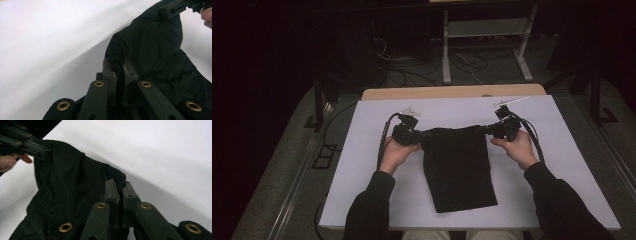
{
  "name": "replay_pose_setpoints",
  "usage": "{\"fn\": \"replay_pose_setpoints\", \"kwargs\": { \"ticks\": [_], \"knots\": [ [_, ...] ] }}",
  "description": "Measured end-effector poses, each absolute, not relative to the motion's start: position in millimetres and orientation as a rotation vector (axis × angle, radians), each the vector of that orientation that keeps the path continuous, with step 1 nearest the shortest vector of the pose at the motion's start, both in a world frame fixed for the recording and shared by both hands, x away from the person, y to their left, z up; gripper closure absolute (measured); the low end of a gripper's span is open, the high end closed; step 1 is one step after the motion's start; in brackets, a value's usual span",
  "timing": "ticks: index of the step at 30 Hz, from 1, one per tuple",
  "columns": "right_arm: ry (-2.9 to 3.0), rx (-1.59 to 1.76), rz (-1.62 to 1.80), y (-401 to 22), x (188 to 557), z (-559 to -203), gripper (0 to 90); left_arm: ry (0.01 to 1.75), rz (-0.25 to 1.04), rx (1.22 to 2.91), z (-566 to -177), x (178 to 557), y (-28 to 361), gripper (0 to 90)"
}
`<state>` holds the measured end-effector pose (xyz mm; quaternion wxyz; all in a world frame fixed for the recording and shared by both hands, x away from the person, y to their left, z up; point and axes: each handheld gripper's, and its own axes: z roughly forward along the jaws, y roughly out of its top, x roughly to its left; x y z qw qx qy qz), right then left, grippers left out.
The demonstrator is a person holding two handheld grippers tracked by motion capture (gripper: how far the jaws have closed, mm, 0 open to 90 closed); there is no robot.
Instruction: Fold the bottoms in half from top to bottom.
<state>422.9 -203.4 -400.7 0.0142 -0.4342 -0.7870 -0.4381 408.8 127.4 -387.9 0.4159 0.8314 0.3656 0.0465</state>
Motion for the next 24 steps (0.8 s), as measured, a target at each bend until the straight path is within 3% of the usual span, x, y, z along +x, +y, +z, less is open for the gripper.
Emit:
{"fn": "replay_pose_setpoints", "kwargs": {
  "ticks": [24],
  "knots": [
    [-2.383,-1.527,-1.441,-207,482,-395,84.2,0.950,0.178,2.000,-390,481,125,82.6]
  ]
}}
